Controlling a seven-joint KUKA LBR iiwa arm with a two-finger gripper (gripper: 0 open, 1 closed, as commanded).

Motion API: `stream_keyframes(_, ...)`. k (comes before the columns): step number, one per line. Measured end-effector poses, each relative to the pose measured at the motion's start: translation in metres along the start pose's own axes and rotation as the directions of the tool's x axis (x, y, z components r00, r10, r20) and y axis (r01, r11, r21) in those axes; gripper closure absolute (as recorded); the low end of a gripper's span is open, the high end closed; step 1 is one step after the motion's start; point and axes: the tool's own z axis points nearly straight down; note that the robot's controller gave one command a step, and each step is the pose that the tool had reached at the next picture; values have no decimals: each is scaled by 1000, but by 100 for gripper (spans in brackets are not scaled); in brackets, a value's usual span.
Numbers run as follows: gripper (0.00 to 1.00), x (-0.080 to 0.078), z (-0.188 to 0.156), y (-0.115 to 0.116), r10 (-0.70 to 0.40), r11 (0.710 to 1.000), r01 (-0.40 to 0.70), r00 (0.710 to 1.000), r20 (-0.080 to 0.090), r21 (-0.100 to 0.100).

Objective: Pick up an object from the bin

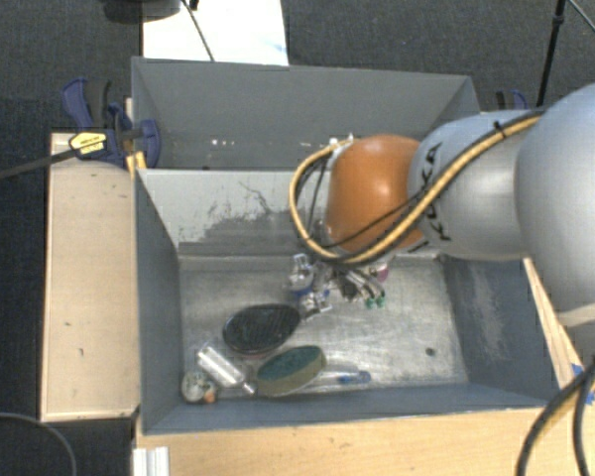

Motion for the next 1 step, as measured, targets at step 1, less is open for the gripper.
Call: stream_keyframes(1,100,14,-141,-3,-294,956,294,956,-4,1)
